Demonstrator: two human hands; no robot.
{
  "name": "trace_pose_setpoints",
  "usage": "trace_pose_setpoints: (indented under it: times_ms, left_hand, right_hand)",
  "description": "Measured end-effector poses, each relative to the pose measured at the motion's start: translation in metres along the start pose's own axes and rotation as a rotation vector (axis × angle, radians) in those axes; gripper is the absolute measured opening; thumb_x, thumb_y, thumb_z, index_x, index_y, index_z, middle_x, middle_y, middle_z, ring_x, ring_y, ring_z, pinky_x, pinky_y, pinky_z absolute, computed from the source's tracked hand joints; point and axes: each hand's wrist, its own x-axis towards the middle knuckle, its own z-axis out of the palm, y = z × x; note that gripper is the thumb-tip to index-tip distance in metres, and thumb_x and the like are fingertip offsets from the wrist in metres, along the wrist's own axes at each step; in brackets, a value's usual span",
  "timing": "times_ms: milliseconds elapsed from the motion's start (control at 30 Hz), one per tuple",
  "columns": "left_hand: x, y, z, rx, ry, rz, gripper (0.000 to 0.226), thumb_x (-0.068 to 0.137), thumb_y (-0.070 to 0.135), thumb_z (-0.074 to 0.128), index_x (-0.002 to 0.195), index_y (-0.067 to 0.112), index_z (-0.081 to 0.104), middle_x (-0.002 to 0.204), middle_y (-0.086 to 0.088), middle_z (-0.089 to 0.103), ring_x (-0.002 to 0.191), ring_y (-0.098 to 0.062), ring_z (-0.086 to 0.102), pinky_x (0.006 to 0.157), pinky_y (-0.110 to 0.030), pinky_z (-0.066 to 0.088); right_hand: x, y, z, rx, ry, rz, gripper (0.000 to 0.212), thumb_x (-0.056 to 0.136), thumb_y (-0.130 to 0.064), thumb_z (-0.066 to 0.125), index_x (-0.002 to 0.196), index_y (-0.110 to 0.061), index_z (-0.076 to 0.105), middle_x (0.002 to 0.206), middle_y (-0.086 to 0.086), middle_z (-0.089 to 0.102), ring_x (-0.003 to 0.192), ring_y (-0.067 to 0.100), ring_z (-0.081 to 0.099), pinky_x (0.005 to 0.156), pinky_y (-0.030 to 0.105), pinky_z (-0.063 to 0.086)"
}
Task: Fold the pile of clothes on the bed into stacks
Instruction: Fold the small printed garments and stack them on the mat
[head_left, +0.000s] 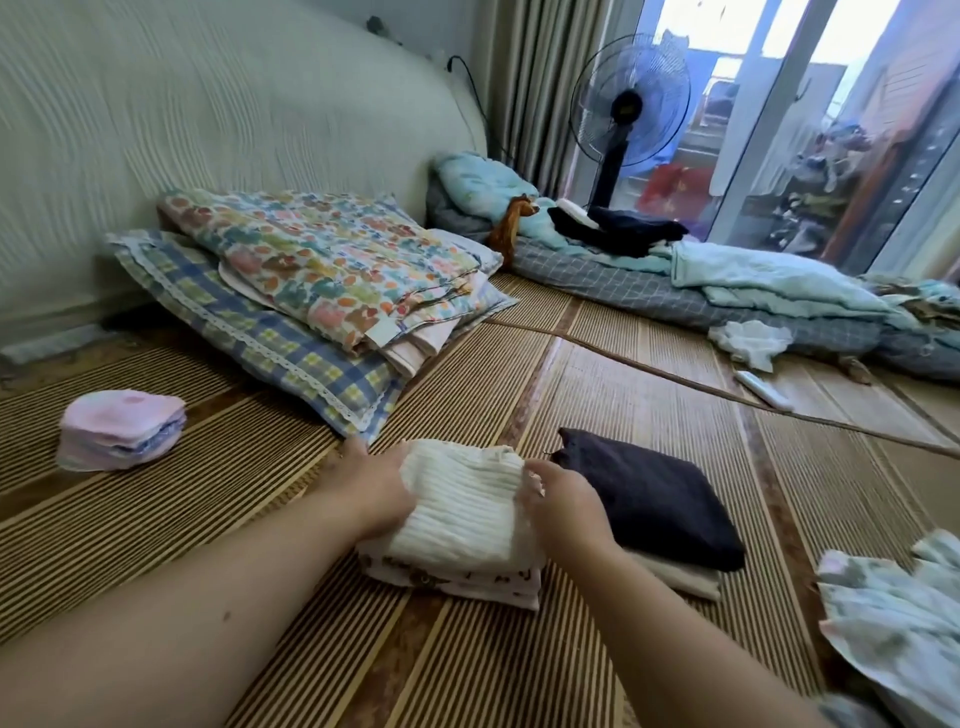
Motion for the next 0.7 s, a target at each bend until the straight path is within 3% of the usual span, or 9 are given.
trace_pose_setpoints:
  times_ms: [100, 233, 333, 467, 600, 700]
  left_hand:
    - [-0.015, 0.01, -0.008, -0.028, 0.073, 0.047, 0.072, 0.083, 0.04, 0.053, 0.148, 0.042, 0.021, 0.154, -0.008, 0.007, 0.134, -0.036, 0.018, 0.107, -0.049, 0.031]
    - [-0.056, 0.044, -0.006, -0.058, 0.108, 0.208, 0.073, 0.083, 0.042, 0.056, 0.149, 0.039, 0.025, 0.156, -0.006, 0.011, 0.139, -0.034, 0.016, 0.109, -0.048, 0.028]
    - [-0.103, 0.086, 0.011, -0.106, 0.029, 0.391, 0.063, 0.085, 0.039, 0.059, 0.144, 0.039, 0.037, 0.155, -0.005, 0.023, 0.139, -0.031, 0.024, 0.112, -0.044, 0.024]
    - [-0.178, 0.144, 0.058, -0.142, -0.125, 0.673, 0.057, 0.086, 0.04, 0.062, 0.14, 0.041, 0.043, 0.152, 0.001, 0.033, 0.141, -0.02, 0.026, 0.116, -0.044, 0.026]
    - [-0.244, 0.191, 0.112, -0.146, -0.223, 0.821, 0.056, 0.085, 0.045, 0.062, 0.137, 0.046, 0.041, 0.148, 0.012, 0.035, 0.137, -0.013, 0.03, 0.111, -0.039, 0.033]
    - [-0.268, 0.219, 0.143, -0.178, -0.297, 0.876, 0.063, 0.085, 0.039, 0.064, 0.142, 0.04, 0.038, 0.148, 0.01, 0.037, 0.137, -0.012, 0.031, 0.112, -0.033, 0.03]
  right_hand:
    - [-0.021, -0.005, -0.026, -0.037, 0.025, -0.038, 0.047, 0.095, -0.033, 0.056, 0.142, -0.028, 0.046, 0.137, 0.002, 0.053, 0.117, 0.019, 0.055, 0.093, 0.032, 0.046]
    - [-0.075, -0.005, -0.069, 0.022, 0.074, -0.11, 0.053, 0.091, -0.037, 0.062, 0.141, -0.031, 0.045, 0.138, -0.003, 0.051, 0.112, 0.009, 0.053, 0.093, 0.027, 0.044]
    - [-0.127, 0.012, -0.102, 0.035, 0.101, -0.15, 0.053, 0.09, -0.036, 0.062, 0.14, -0.029, 0.046, 0.138, -0.003, 0.051, 0.115, 0.012, 0.055, 0.101, 0.033, 0.046]
    - [-0.196, 0.055, -0.139, -0.05, 0.205, -0.162, 0.05, 0.091, -0.035, 0.06, 0.139, -0.028, 0.048, 0.136, -0.004, 0.051, 0.12, 0.01, 0.049, 0.097, 0.019, 0.037]
    - [-0.258, 0.111, -0.171, -0.143, 0.258, -0.068, 0.057, 0.088, -0.03, 0.061, 0.142, -0.031, 0.044, 0.14, -0.005, 0.045, 0.125, 0.013, 0.046, 0.104, 0.031, 0.039]
    - [-0.285, 0.153, -0.196, -0.226, 0.273, -0.016, 0.06, 0.086, -0.027, 0.065, 0.142, -0.028, 0.045, 0.14, -0.002, 0.047, 0.13, 0.016, 0.043, 0.107, 0.039, 0.039]
